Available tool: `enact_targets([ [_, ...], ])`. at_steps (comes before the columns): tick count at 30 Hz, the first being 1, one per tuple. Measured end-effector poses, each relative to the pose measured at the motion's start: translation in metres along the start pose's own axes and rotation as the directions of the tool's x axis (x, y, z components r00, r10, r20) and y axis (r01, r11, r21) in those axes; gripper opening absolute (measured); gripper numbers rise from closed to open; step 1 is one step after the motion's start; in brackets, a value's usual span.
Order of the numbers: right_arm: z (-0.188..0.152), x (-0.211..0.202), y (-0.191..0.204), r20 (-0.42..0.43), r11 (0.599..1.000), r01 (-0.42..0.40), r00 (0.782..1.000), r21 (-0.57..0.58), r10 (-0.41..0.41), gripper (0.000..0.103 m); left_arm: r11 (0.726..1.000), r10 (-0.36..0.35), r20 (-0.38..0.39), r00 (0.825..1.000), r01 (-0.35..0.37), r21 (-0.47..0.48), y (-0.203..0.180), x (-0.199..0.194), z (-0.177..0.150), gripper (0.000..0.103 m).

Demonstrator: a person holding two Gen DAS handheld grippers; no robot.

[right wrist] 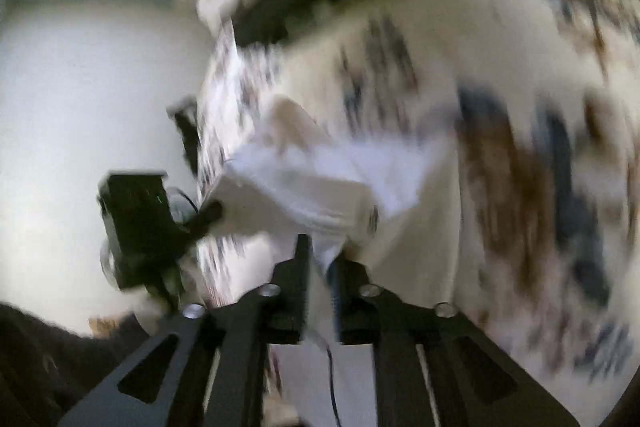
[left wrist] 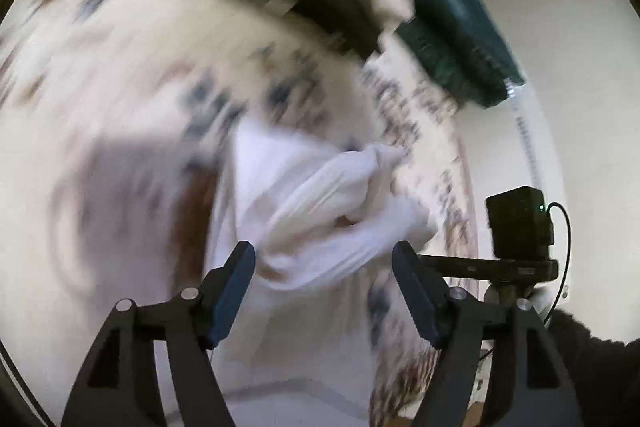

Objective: Fold small clothes

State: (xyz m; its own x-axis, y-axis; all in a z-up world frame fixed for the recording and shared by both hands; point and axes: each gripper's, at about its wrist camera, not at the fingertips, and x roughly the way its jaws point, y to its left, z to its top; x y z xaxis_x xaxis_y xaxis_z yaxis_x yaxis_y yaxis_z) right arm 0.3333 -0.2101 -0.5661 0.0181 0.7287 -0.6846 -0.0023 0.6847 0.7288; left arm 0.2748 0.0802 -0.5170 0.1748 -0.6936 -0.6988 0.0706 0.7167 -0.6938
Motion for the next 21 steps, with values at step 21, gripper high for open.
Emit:
enact_targets([
  [21, -0.040, 0.080, -0.015, -0.018, 0.934, 0.300, 0.953, 0.196, -0.302, 0.035, 0.947, 0.318, -0.075, 0.945, -0.320, -0.015, 0.028, 0.053, -0.015, 0.069],
])
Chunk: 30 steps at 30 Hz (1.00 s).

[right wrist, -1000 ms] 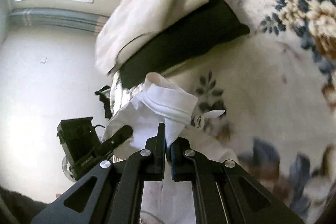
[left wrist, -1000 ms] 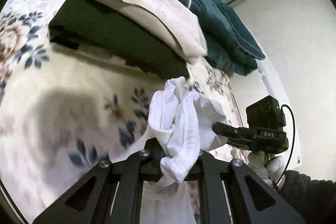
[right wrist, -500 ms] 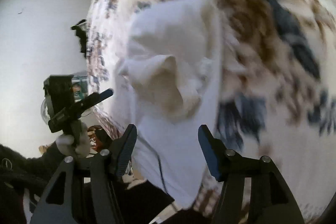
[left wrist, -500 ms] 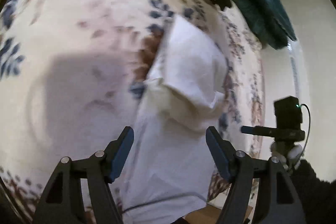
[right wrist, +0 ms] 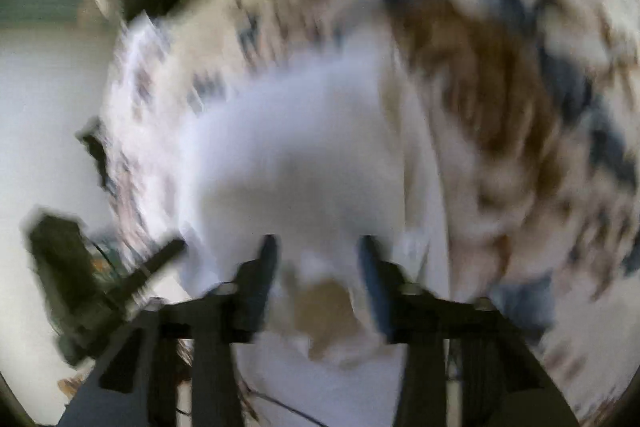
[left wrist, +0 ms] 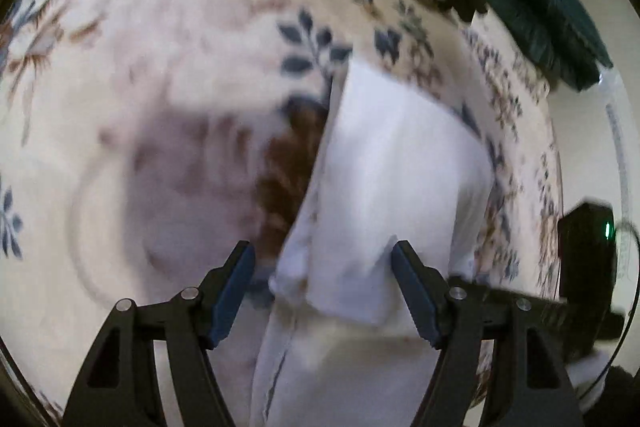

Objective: Fold small clothes

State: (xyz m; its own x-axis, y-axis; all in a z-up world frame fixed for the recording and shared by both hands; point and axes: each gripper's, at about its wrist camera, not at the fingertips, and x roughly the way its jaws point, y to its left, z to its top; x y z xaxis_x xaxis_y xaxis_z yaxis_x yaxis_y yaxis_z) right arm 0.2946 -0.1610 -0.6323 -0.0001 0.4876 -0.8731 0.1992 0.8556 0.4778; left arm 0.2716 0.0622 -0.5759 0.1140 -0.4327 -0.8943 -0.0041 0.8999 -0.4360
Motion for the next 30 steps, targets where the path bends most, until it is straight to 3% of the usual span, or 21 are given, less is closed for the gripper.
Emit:
enact_targets([
  [3, -0.042, 0.012, -0.010, -0.110, 1.000, 0.016, 0.994, -0.023, -0.019, 0.035, 1.000, -0.003, -0.060, 0.998, 0.003, 0.004, 0.006, -0.002, -0.025, 0.069],
  [5, -0.065, 0.002, -0.030, -0.143, 0.997, -0.042, 0.988, 0.059, 0.050, 0.035, 1.000, -0.001, -0.080, 0.997, 0.002, 0.005, 0.011, -0.010, -0.040, 0.069],
  [8, -0.074, -0.021, -0.067, -0.073, 0.951, -0.170, 0.978, 0.256, 0.195, 0.037, 0.995, -0.081, -0.062, 0.995, 0.077, -0.058, 0.022, -0.021, -0.044, 0.069],
  [10, -0.069, -0.030, -0.085, 0.015, 0.898, -0.256, 0.963, 0.357, 0.269, 0.049, 0.985, -0.128, -0.042, 0.991, 0.123, -0.119, 0.027, -0.019, -0.037, 0.069],
  [13, -0.055, -0.030, -0.099, 0.088, 0.858, -0.309, 0.950, 0.410, 0.300, 0.051, 0.957, -0.197, -0.006, 0.980, 0.191, -0.218, 0.036, -0.010, -0.026, 0.069],
  [17, -0.039, -0.009, -0.093, 0.048, 0.897, -0.221, 0.974, 0.384, 0.219, 0.051, 0.932, -0.220, 0.067, 0.973, 0.230, -0.281, 0.037, 0.002, -0.014, 0.064],
  [18, -0.039, -0.012, -0.090, 0.049, 0.903, -0.206, 0.978, 0.376, 0.203, 0.044, 0.937, -0.204, 0.087, 0.975, 0.220, -0.270, 0.033, 0.002, -0.011, 0.038],
  [19, -0.039, -0.013, -0.087, 0.058, 0.914, -0.179, 0.984, 0.365, 0.170, 0.020, 0.944, -0.194, 0.089, 0.977, 0.210, -0.253, 0.030, 0.002, -0.009, 0.017],
  [20, -0.040, -0.015, -0.083, 0.063, 0.925, -0.142, 0.990, 0.353, 0.128, 0.011, 0.955, -0.167, 0.086, 0.982, 0.183, -0.234, 0.024, 0.002, -0.007, 0.017],
  [22, -0.046, -0.024, -0.081, 0.099, 0.925, -0.140, 0.989, 0.354, 0.112, 0.008, 0.965, -0.157, 0.104, 0.982, 0.175, -0.196, 0.017, -0.004, -0.009, 0.014],
  [26, -0.056, -0.053, -0.074, 0.162, 0.930, -0.143, 0.983, 0.340, 0.092, 0.007, 0.970, -0.157, 0.112, 0.981, 0.175, -0.167, 0.009, -0.015, -0.017, 0.013],
  [30, -0.057, -0.068, -0.078, 0.164, 0.936, -0.128, 0.983, 0.327, 0.077, 0.007, 0.971, -0.149, 0.074, 0.986, 0.160, -0.178, 0.011, -0.007, -0.022, 0.014],
])
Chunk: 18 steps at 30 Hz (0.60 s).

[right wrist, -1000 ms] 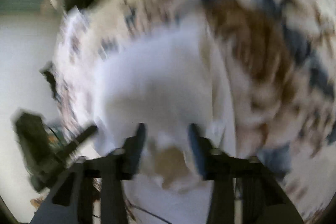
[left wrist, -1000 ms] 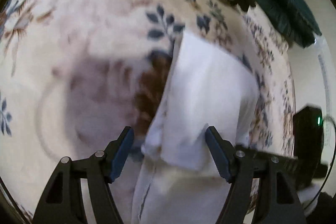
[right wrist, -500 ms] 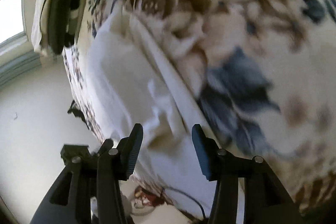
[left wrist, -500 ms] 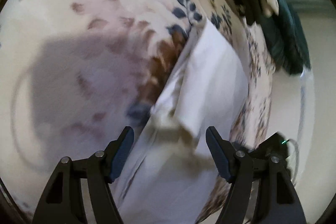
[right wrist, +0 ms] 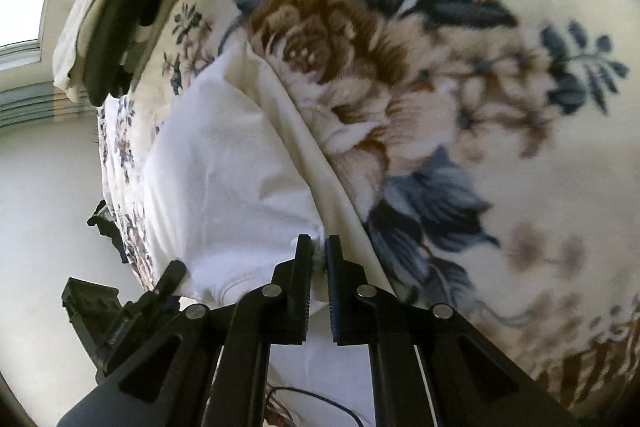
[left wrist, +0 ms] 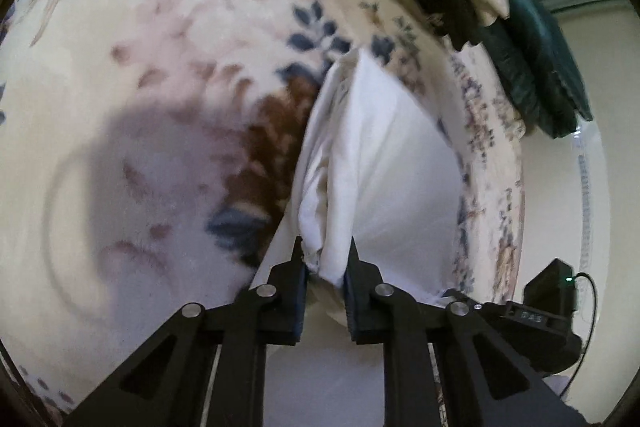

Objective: Fold small clothes

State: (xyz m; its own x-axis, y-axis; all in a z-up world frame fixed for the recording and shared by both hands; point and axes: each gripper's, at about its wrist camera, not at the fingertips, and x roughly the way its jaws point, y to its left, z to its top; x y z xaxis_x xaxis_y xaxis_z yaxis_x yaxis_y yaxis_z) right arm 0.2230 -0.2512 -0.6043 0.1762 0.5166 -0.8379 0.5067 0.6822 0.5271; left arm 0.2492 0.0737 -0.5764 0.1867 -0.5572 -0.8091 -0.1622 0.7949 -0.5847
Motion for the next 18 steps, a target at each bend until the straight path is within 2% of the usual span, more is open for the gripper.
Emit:
enact_targets([
  [2, -0.001, 0.000, -0.013, -0.033, 0.999, 0.024, 0.999, -0.025, -0.025, 0.007, 1.000, -0.009, -0.043, 0.999, 0.007, -0.030, 0.009, 0.006, -0.001, 0.016],
  [5, 0.000, 0.015, -0.018, -0.126, 0.996, 0.075, 0.989, -0.052, -0.081, 0.013, 0.998, -0.029, -0.077, 0.997, 0.025, -0.057, 0.018, -0.004, -0.009, 0.033],
  [7, -0.004, 0.016, -0.022, -0.197, 0.996, 0.059, 0.978, -0.060, -0.070, 0.015, 0.999, -0.028, -0.090, 0.996, 0.024, -0.040, 0.022, -0.020, -0.021, 0.067],
  [8, -0.009, 0.013, -0.028, -0.219, 0.998, 0.035, 0.975, -0.059, -0.047, 0.025, 0.999, -0.029, -0.097, 0.995, 0.025, -0.034, 0.025, -0.030, -0.028, 0.067],
  [9, -0.014, 0.009, -0.033, -0.233, 0.998, 0.020, 0.972, -0.055, -0.033, 0.045, 0.999, -0.026, -0.105, 0.994, 0.022, -0.030, 0.027, -0.036, -0.035, 0.067],
  [10, -0.023, 0.002, -0.041, -0.250, 0.999, 0.012, 0.968, -0.050, -0.024, 0.057, 1.000, -0.015, -0.123, 0.992, 0.012, -0.027, 0.031, -0.042, -0.043, 0.068],
  [13, -0.049, -0.011, -0.067, -0.301, 0.999, 0.020, 0.953, -0.044, -0.032, 0.057, 0.999, 0.037, -0.191, 0.981, -0.038, -0.001, 0.047, -0.054, -0.075, 0.067],
  [15, -0.068, -0.016, -0.092, -0.344, 0.999, 0.032, 0.938, -0.002, -0.030, 0.057, 0.997, 0.081, -0.252, 0.964, -0.080, 0.016, 0.060, -0.052, -0.099, 0.067],
  [18, -0.095, -0.016, -0.124, -0.391, 0.997, 0.065, 0.920, 0.047, -0.041, 0.057, 0.995, 0.101, -0.337, 0.936, -0.099, 0.025, 0.076, -0.038, -0.132, 0.067],
])
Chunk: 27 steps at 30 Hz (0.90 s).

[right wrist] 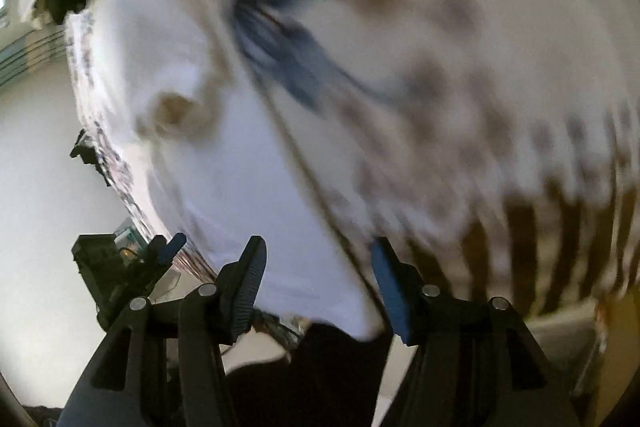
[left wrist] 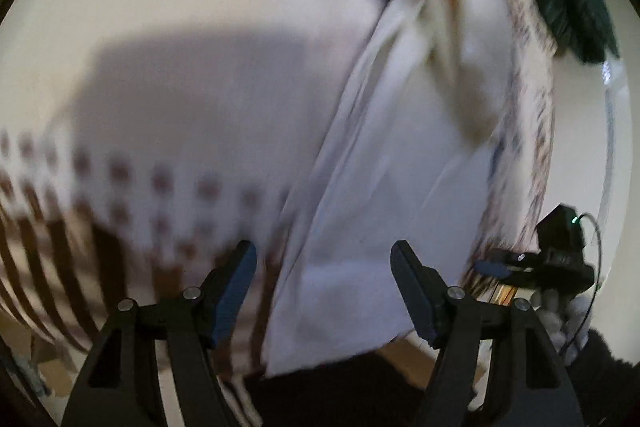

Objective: Fold small clothes

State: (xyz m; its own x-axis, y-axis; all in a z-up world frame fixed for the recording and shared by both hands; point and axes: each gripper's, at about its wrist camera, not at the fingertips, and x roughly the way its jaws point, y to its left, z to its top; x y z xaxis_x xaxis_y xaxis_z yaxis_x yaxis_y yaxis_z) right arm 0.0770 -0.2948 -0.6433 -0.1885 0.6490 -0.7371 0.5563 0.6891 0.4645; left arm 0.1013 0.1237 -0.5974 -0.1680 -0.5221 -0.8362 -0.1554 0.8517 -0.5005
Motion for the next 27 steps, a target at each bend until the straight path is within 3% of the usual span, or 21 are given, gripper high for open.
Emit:
enact_targets([
  [4, -0.017, 0.022, -0.029, -0.069, 1.000, -0.006, 0.998, 0.007, 0.007, 0.057, 1.000, 0.002, -0.044, 0.999, -0.001, 0.017, 0.004, 0.025, -0.017, 0.067],
  [8, -0.022, 0.051, -0.030, -0.136, 0.999, -0.034, 0.990, -0.021, 0.031, 0.057, 1.000, 0.006, -0.013, 1.000, -0.006, 0.024, -0.005, 0.031, -0.025, 0.068],
  [11, -0.026, 0.062, -0.027, -0.140, 0.998, -0.049, 0.989, -0.033, 0.044, 0.057, 0.999, -0.017, -0.003, 1.000, 0.017, 0.039, -0.015, 0.032, -0.032, 0.066],
  [12, -0.022, 0.065, -0.016, -0.131, 0.998, -0.051, 0.990, -0.032, 0.046, 0.055, 0.999, -0.020, -0.006, 1.000, 0.021, 0.046, -0.019, 0.033, -0.035, 0.053],
  [13, -0.025, 0.064, -0.014, -0.122, 0.998, -0.053, 0.991, -0.040, 0.048, 0.041, 0.999, -0.007, -0.008, 1.000, 0.007, 0.054, -0.023, 0.034, -0.036, 0.026],
  [15, -0.027, 0.069, 0.003, -0.133, 0.994, -0.088, 0.988, -0.068, 0.078, 0.021, 0.999, 0.002, -0.010, 1.000, -0.001, 0.055, -0.026, 0.034, -0.041, 0.014],
  [18, -0.033, 0.064, 0.019, -0.112, 0.988, -0.108, 0.989, -0.112, 0.096, 0.008, 1.000, -0.030, 0.023, 0.999, 0.030, -0.005, -0.023, 0.026, -0.046, 0.007],
  [22, -0.038, 0.043, 0.021, -0.075, 0.984, -0.125, 0.990, -0.127, 0.116, 0.006, 0.992, -0.105, 0.055, 0.993, 0.108, -0.061, -0.027, 0.007, -0.048, 0.006],
  [27, -0.033, 0.001, 0.047, -0.012, 0.969, -0.188, 0.982, -0.160, 0.188, 0.005, 0.964, -0.243, 0.150, 0.958, 0.255, -0.068, -0.046, -0.044, -0.024, 0.006],
])
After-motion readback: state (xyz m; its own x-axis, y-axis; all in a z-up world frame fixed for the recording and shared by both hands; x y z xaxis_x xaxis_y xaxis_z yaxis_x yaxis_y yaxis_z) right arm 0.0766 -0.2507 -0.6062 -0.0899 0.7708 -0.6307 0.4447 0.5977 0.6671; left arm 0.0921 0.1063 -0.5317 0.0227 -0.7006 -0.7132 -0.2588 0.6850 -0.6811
